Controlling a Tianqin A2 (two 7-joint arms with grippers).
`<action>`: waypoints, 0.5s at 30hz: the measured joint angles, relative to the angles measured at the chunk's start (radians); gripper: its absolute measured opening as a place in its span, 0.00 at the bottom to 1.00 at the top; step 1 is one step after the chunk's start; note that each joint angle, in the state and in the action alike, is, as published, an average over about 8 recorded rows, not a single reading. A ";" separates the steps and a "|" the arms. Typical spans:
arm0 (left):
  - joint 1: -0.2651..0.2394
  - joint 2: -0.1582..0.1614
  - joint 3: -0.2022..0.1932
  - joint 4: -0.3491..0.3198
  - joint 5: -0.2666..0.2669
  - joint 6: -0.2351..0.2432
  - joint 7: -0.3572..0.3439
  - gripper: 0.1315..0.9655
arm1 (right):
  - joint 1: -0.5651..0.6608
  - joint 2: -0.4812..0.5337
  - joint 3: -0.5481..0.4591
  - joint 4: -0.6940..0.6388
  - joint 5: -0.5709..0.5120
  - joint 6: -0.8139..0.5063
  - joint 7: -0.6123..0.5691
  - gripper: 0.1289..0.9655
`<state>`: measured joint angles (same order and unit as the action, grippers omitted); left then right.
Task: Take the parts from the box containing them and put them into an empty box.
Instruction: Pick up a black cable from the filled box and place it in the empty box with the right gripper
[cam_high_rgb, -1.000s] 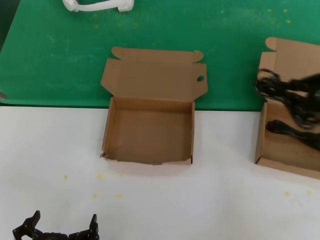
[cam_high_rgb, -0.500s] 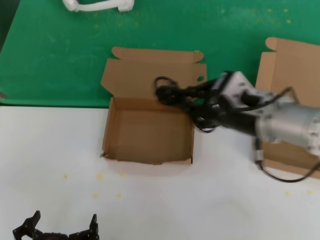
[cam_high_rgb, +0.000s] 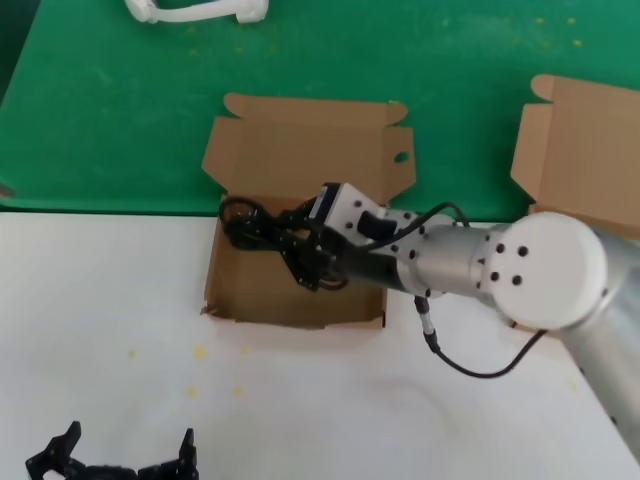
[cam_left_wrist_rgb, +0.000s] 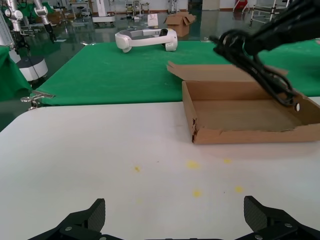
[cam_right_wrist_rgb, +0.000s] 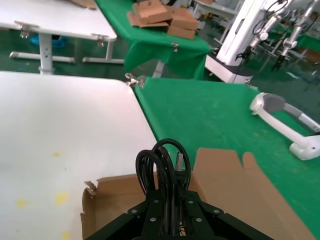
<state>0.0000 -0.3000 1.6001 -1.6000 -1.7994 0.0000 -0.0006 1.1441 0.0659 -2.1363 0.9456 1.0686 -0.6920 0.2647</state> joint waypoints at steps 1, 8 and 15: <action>0.000 0.000 0.000 0.000 0.000 0.000 0.000 1.00 | 0.011 -0.009 -0.008 -0.034 0.016 0.010 -0.025 0.07; 0.000 0.000 0.000 0.000 0.000 0.000 0.000 1.00 | 0.114 -0.054 -0.128 -0.278 0.203 0.100 -0.191 0.07; 0.000 0.000 0.000 0.000 0.000 0.000 0.000 1.00 | 0.189 -0.063 -0.256 -0.412 0.378 0.163 -0.287 0.07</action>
<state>0.0000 -0.3000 1.6001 -1.6000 -1.7994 0.0000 -0.0006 1.3332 0.0025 -2.3925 0.5333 1.4465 -0.5288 -0.0220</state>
